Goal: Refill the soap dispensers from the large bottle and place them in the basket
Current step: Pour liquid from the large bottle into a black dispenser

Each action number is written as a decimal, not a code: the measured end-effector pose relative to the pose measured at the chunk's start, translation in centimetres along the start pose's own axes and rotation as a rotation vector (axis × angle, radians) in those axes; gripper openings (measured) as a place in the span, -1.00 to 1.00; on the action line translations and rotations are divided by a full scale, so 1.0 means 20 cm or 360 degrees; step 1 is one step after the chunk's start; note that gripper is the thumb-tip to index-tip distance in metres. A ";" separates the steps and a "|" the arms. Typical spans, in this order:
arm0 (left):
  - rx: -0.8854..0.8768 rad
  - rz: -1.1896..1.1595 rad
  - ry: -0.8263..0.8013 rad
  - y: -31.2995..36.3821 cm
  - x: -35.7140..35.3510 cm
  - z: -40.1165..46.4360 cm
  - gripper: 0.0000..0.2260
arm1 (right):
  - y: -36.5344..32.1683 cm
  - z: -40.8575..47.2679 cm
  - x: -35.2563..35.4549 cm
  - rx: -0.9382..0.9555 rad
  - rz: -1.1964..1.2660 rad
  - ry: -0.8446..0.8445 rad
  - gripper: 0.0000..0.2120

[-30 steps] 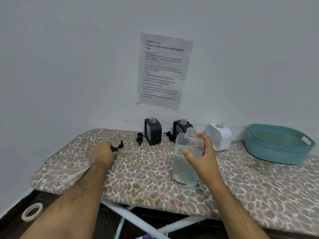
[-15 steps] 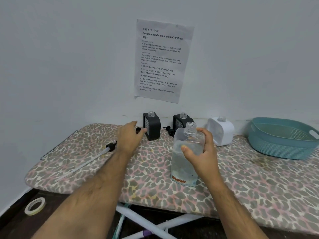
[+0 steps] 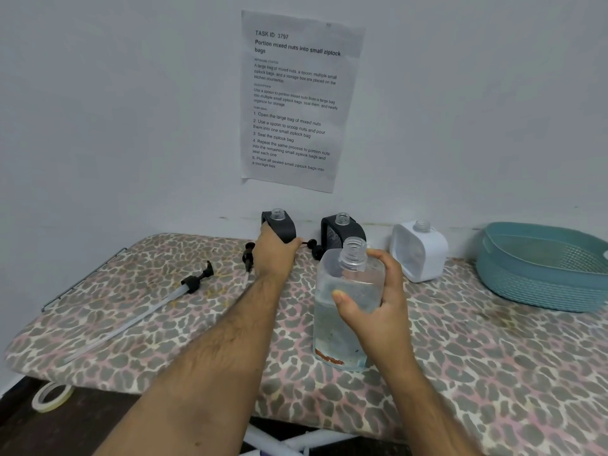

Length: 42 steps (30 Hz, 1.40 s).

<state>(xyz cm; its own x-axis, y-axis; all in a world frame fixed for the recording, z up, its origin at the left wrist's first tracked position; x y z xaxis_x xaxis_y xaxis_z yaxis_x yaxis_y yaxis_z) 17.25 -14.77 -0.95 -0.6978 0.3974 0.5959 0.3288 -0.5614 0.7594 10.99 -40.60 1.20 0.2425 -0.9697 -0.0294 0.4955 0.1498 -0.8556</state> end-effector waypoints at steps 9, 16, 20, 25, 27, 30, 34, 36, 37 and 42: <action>-0.0068 -0.0332 -0.0051 -0.01 0.15 -0.18 -0.52 | 0.01 -0.01 0.00 -0.0111 0.0053 -0.0034 -0.34; -0.0180 -0.0478 -0.0207 -0.08 0.32 -0.41 -0.50 | 0.00 -0.01 -0.01 -0.0232 -0.0009 -0.0113 -0.28; -0.0191 -0.0546 -0.0337 -0.12 0.41 -0.53 -0.50 | 0.00 -0.03 -0.02 -0.0321 -0.0073 -0.0159 -0.25; -0.0214 -0.0547 -0.0432 -0.13 0.49 -0.65 -0.59 | -0.09 -0.07 -0.02 -0.0339 -0.0138 -0.0157 -0.35; -0.0243 -0.0551 -0.0487 -0.12 0.51 -0.69 -0.59 | -0.13 -0.08 -0.01 -0.0295 -0.0256 -0.0118 -0.39; -0.0295 -0.0556 -0.0560 -0.09 0.53 -0.73 -0.62 | -0.20 -0.10 0.00 -0.0267 -0.0507 -0.0141 -0.44; -0.0314 -0.0562 -0.0621 -0.09 0.52 -0.78 -0.55 | -0.31 -0.10 0.00 -0.0213 -0.0884 -0.0297 -0.40; -0.0319 -0.0540 -0.0655 -0.10 0.49 -0.80 -0.55 | -0.35 -0.09 0.01 -0.0195 -0.1090 -0.0380 -0.35; -0.0323 -0.0525 -0.0670 -0.09 0.48 -0.82 -0.55 | -0.36 -0.08 0.01 -0.0195 -0.1183 -0.0413 -0.34; -0.0320 -0.0537 -0.0718 -0.08 0.43 -0.86 -0.52 | -0.41 -0.08 0.02 -0.0151 -0.1519 -0.0592 -0.32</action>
<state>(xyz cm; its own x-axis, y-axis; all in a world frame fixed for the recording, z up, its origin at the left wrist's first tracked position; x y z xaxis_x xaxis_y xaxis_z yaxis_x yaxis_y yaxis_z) -0.29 -22.99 -1.47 -0.3891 0.8221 0.4156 -0.0217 -0.4592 0.8881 5.71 -42.44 7.34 0.0332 -0.5531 0.8324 0.5532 -0.6835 -0.4762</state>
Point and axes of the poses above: each hand's wrist, its own z-axis towards the middle knuckle, its own x-axis out of the back of the hand, y = z × x, the point moved 8 cm from there along z, towards the middle knuckle, and after that the axes turned 7 degrees about z, right-handed, at the moved point
